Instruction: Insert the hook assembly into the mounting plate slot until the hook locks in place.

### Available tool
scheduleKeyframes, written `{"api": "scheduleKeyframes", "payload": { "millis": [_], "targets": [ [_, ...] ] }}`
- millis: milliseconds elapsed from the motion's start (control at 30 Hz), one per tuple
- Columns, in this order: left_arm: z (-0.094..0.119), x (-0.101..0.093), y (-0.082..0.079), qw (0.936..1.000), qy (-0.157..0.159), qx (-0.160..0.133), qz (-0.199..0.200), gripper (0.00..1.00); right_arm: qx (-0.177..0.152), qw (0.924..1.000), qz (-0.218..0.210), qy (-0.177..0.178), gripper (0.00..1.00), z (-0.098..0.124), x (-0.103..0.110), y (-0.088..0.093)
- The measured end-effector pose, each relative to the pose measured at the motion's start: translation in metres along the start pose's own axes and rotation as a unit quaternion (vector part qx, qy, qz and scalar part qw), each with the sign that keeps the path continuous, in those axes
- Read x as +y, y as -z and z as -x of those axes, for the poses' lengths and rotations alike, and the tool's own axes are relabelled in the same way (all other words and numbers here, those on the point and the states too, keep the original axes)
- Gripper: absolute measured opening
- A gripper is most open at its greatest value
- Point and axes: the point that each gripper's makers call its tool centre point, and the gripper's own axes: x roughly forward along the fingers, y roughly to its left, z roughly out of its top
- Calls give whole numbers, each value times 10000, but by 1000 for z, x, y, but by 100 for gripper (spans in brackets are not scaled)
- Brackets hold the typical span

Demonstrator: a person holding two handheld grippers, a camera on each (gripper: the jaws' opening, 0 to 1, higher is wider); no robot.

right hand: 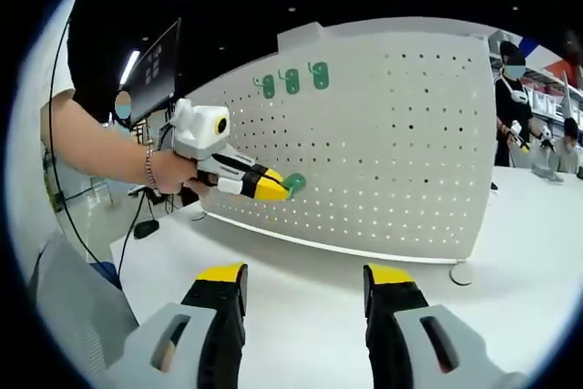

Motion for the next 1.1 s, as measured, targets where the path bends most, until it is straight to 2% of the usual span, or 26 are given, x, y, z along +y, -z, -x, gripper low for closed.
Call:
{"api": "scheduleKeyframes", "payload": {
  "millis": [267,433,667,867,933,1000,1100],
  "targets": [
    [22,4,-17,9985,-280,-417,237,3,-35,10000,32,-13,49,-1,1,-4],
    [35,4,-22,9959,-427,-636,485,3,-101,9999,29,-11,49,-2,1,-10],
    [57,7,-28,9913,-696,-925,623,3,-196,9998,64,-33,49,-2,2,-17],
    [81,11,-44,9825,-974,-1380,788,3,-254,9996,90,-59,49,-4,4,-23],
    [87,11,-46,9813,-1027,-1434,776,3,-277,9995,98,-71,49,-4,5,-24],
    [97,13,-54,9768,-1138,-1616,827,3,-289,9995,109,-79,49,-4,6,-25],
    [108,15,-57,9723,-1286,-1731,904,3,-296,9994,122,-93,49,-4,7,-26]
  ]
}}
